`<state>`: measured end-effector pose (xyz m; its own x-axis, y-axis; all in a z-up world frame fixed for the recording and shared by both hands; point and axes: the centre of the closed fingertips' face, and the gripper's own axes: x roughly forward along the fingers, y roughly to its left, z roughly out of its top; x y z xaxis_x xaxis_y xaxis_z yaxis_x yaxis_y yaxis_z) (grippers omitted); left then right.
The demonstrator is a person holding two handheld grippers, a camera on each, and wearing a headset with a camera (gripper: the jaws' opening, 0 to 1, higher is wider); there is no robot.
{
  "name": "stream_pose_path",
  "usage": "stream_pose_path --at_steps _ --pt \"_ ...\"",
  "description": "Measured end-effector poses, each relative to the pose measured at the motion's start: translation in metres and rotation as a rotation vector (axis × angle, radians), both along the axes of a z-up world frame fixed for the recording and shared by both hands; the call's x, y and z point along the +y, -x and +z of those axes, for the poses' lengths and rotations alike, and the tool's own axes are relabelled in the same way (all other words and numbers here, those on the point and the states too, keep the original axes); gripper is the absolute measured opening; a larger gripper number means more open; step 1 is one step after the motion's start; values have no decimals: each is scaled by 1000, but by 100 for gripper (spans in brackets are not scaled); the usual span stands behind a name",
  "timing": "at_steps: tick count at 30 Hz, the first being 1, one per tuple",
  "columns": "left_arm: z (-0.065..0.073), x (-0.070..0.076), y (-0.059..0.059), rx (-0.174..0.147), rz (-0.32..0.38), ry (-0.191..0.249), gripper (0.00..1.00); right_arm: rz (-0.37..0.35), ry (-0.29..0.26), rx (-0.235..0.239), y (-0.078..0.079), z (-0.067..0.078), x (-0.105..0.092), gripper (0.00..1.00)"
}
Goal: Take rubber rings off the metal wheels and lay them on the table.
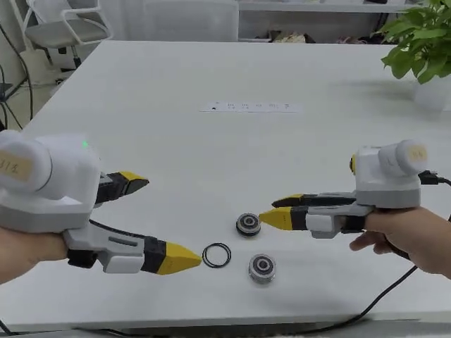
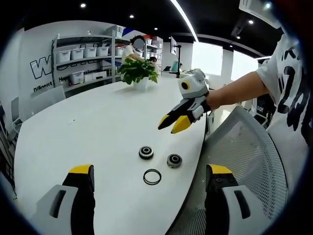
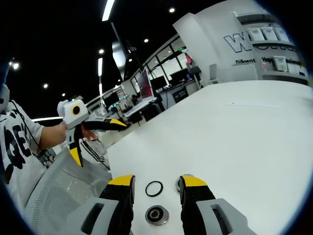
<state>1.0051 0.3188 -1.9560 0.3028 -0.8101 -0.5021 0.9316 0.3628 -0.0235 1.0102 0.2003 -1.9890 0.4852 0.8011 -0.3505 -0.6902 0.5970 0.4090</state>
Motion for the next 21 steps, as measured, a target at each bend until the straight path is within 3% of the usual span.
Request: stream_pose_path --at_steps 12,21 --pt "-3 -13 -16 -8 -17 -17 87 -38 34 -19 -6 -4 -22 36" --pt "-10 -21 -26 22 -10 -11 81 -59 60 -29 -9 -9 -34 37"
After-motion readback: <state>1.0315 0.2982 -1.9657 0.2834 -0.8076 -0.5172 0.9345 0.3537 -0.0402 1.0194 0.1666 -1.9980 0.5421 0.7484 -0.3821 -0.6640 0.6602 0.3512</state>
